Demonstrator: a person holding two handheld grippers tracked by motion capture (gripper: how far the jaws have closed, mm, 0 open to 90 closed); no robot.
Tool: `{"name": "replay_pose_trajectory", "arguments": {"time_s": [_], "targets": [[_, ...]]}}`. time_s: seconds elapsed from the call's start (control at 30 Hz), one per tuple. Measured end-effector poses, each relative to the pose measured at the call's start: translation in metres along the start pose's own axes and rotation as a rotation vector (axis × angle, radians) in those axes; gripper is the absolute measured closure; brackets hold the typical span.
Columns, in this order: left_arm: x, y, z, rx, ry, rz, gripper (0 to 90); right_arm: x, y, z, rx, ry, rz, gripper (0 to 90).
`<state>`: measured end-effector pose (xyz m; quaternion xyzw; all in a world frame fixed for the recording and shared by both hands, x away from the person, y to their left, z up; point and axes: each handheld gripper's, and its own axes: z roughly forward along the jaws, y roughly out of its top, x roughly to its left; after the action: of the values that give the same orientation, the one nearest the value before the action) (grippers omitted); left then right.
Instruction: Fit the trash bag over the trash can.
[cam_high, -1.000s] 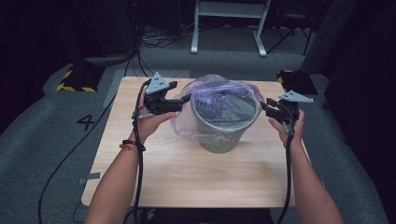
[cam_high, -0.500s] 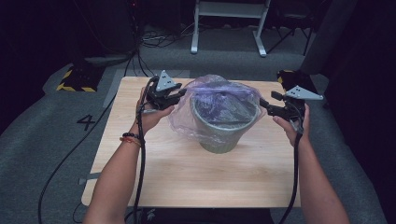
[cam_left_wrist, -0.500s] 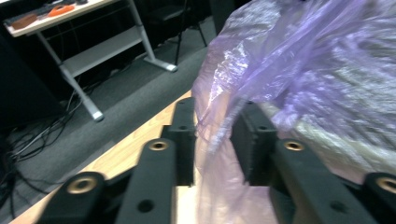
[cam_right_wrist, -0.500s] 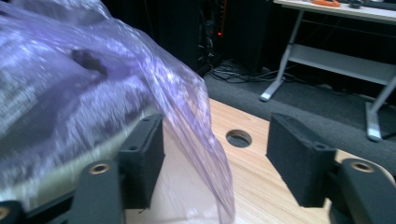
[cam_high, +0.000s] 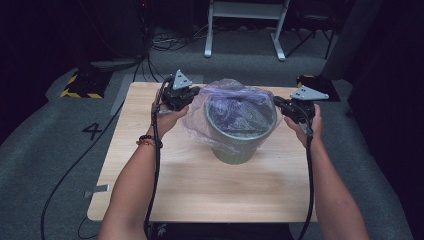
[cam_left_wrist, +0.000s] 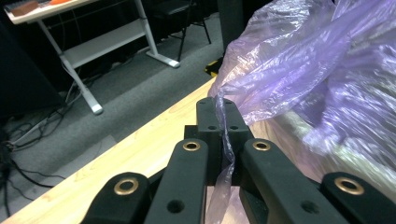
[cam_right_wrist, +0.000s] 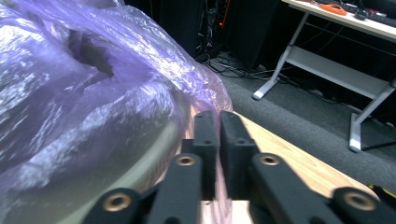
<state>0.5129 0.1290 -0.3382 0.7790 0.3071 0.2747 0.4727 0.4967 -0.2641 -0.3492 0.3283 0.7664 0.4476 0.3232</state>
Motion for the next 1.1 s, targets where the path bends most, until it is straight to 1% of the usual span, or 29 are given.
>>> {"name": "replay_pose_trajectory", "arguments": {"time_s": [0.03,0.07,0.13,0.2,0.23,0.3,0.4,0.43,0.47,0.5,0.57,0.63,0.7,0.77,0.8,0.83,0.9,0.93,1.0,1.1], "targets": [[0.000,0.000,0.000,0.000,0.000,0.000,89.8,-0.001,0.001,0.001,0.003,-0.002,0.008,90.0],[0.003,-0.001,0.004,0.007,-0.010,-0.023,89.9,-0.002,0.001,0.003,0.008,-0.004,0.015,90.0],[0.004,-0.001,0.009,0.015,-0.010,-0.029,89.9,-0.004,0.001,0.006,0.021,-0.016,0.025,90.0],[0.004,-0.003,0.015,0.026,-0.004,-0.038,89.9,-0.007,0.001,0.009,0.029,-0.015,0.050,90.0],[0.005,-0.004,0.018,0.028,-0.002,-0.054,89.9,-0.008,0.000,0.011,0.039,-0.022,0.060,90.0],[0.008,-0.007,0.025,0.033,-0.003,-0.088,90.0,-0.010,-0.002,0.016,0.062,-0.015,0.101,90.0],[0.009,-0.011,0.035,0.056,-0.008,-0.120,89.9,-0.011,-0.007,0.026,0.092,-0.010,0.154,90.0],[0.009,-0.013,0.039,0.060,-0.014,-0.133,90.0,-0.011,-0.009,0.029,0.106,-0.009,0.166,90.0],[0.009,-0.014,0.042,0.073,-0.019,-0.137,89.9,-0.012,-0.011,0.032,0.116,-0.005,0.178,90.0],[0.008,-0.016,0.045,0.077,-0.023,-0.152,89.9,-0.013,-0.014,0.035,0.124,0.003,0.192,90.0],[0.008,-0.019,0.051,0.104,-0.035,-0.159,89.9,-0.014,-0.017,0.039,0.134,0.008,0.227,90.0],[0.007,-0.021,0.057,0.120,-0.057,-0.177,89.9,-0.013,-0.021,0.043,0.143,0.029,0.260,90.0],[0.006,-0.023,0.061,0.139,-0.072,-0.190,89.8,-0.011,-0.025,0.048,0.160,0.046,0.274,90.0],[0.005,-0.024,0.065,0.156,-0.082,-0.193,89.8,-0.009,-0.028,0.053,0.173,0.054,0.276,90.0],[0.004,-0.024,0.068,0.168,-0.081,-0.188,89.6,-0.008,-0.030,0.055,0.177,0.063,0.287,90.0],[0.004,-0.024,0.070,0.187,-0.070,-0.178,88.6,-0.008,-0.031,0.057,0.186,0.071,0.293,90.0],[0.005,-0.025,0.072,0.200,-0.071,-0.189,86.3,-0.008,-0.035,0.062,0.206,0.095,0.303,90.0],[0.005,-0.026,0.073,0.212,-0.072,-0.195,86.3,-0.008,-0.037,0.063,0.218,0.096,0.301,90.0],[0.005,-0.029,0.074,0.217,-0.080,-0.197,85.8,-0.008,-0.044,0.067,0.245,0.102,0.297,90.0],[0.005,-0.033,0.069,0.199,-0.090,-0.204,84.6,-0.009,-0.053,0.064,0.217,0.113,0.311,90.0]]}}
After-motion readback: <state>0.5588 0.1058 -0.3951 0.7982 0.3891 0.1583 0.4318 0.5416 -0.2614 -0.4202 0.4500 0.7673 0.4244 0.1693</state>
